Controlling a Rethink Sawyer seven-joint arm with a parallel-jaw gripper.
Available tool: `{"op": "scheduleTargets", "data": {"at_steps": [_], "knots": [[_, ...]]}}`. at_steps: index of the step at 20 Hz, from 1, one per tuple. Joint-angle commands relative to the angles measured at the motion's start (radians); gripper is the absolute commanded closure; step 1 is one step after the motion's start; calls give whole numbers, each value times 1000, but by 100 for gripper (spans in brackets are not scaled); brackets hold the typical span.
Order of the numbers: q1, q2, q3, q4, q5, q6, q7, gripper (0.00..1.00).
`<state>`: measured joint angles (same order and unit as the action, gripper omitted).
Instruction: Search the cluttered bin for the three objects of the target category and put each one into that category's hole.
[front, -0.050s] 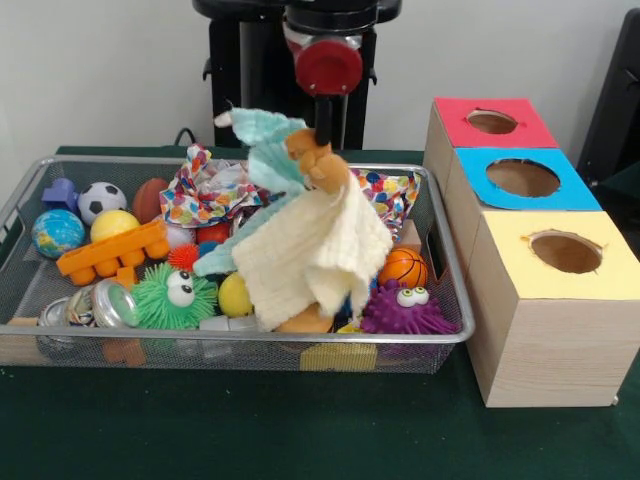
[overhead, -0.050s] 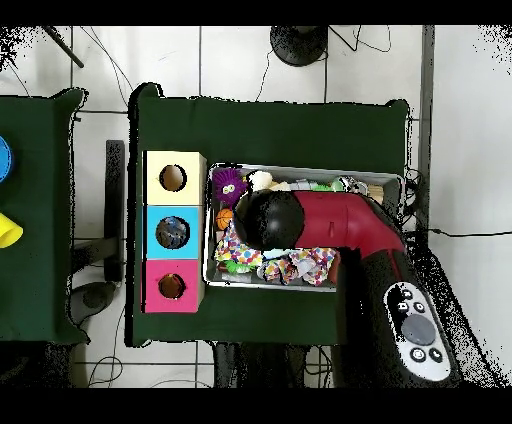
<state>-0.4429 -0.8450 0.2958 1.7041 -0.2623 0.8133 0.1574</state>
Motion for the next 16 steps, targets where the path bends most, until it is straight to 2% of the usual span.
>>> {"op": "scheduleTargets", "data": {"at_steps": [1, 7, 9, 11, 14, 16], "knots": [[21, -68, -48, 121, 73, -20, 355, 100], [-1, -67, -42, 90, 102, -36, 298, 100], [-13, -42, -42, 76, 104, -69, 295, 100], [-23, 15, -39, 66, 95, -135, 295, 100], [-35, 24, -10, 107, 119, -151, 265, 100], [-17, 10, -21, 146, 124, -157, 289, 100]]}}
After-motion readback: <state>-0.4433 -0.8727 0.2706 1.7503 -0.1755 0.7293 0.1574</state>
